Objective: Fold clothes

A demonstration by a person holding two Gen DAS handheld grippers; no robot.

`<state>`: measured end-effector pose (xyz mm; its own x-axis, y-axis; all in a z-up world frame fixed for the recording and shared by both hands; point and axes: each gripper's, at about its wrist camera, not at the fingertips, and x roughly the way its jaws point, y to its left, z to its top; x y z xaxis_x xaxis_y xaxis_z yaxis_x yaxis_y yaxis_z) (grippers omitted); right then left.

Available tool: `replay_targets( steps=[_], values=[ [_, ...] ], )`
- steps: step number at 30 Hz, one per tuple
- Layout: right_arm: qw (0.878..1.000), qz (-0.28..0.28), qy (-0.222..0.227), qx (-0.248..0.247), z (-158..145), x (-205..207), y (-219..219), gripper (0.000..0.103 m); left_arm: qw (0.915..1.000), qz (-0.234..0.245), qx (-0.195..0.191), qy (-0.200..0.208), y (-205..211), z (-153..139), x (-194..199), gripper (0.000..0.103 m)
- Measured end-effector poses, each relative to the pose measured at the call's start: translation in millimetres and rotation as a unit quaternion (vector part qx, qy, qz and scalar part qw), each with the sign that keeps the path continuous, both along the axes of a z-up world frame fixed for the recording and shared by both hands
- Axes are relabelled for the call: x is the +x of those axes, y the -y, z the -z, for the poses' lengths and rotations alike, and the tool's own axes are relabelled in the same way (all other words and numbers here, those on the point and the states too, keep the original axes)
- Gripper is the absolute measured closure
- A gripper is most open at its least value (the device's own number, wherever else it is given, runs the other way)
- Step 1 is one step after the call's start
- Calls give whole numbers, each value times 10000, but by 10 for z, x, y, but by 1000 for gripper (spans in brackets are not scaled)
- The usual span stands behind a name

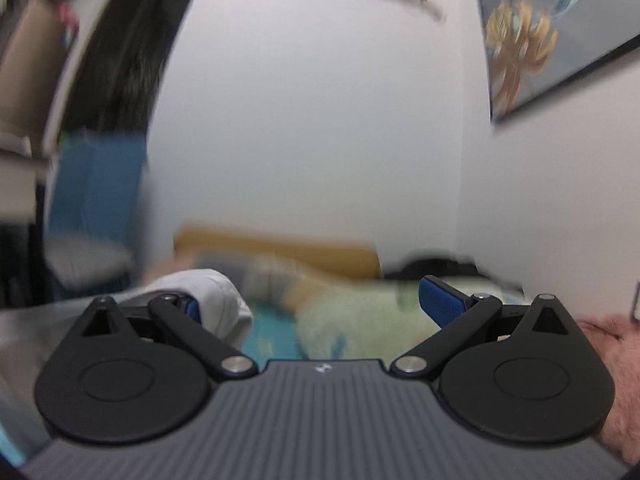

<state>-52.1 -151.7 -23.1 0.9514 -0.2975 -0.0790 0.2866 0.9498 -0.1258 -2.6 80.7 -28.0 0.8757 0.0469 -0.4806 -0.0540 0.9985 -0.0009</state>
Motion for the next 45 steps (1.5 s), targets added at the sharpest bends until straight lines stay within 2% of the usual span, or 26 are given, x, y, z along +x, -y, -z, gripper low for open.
replay_targets(
  steps=[1, 3, 5, 6, 8, 11, 14, 18, 23, 27, 29, 32, 35, 40, 45],
  values=[
    [9990, -60, -396, 183, 78, 67, 12, 0, 9995, -147, -263, 112, -110, -67, -1, 37],
    [9923, -158, -1120, 502, 227, 183, 25, 0, 9985, -172, -366, 375, -169, -197, -85, 37],
    [9867, -147, -1504, 607, 316, 215, -8, 1, 9968, -179, -441, 641, -217, -327, -174, 37],
    [9869, -103, -1486, 615, 277, 183, -26, 1, 9957, -183, -479, 774, -242, -393, -219, 37],
    [9924, -26, -1089, 570, -7, 38, -73, 1, 9926, -248, -608, 1022, -298, -591, -324, 37],
    [9984, -110, -336, 447, -734, -252, -111, 0, 9840, -321, -1037, 1410, -439, -994, -522, 37],
    [9989, -265, 340, 176, -1534, -557, -160, 0, 9720, -226, -1180, 2020, -497, -1691, -864, 36],
    [9925, -375, 1160, 36, -2569, -1050, -209, 0, 9509, -89, -1289, 2811, -549, -2657, -1339, 36],
    [9823, -518, 1802, 53, -3681, -1709, -226, 0, 9308, 102, -1167, 3462, -521, -3834, -2000, 32],
    [9730, -545, 2234, 194, -4279, -2198, -129, 0, 9228, 363, -1160, 3656, -455, -4489, -2435, 27],
    [9711, -511, 2324, 198, -4406, -2286, -58, 0, 9242, 455, -1112, 3624, -376, -4653, -2552, 26],
    [9730, -432, 2262, 146, -4432, -2234, 33, 0, 9312, 549, -1143, 3418, -265, -4680, -2567, 24],
    [9817, -373, 1861, 145, -4202, -1856, 125, 0, 9424, 600, -1197, 3064, -212, -4346, -2074, 23],
    [9935, -234, 1105, 119, -3389, -910, 239, 0, 9585, 668, -1289, 2452, -159, -3345, -818, 18],
    [9972, 9, 751, 56, -2508, 434, 337, 0, 9754, 561, -1110, 1821, -13, -2176, 655, 18]
  ],
)
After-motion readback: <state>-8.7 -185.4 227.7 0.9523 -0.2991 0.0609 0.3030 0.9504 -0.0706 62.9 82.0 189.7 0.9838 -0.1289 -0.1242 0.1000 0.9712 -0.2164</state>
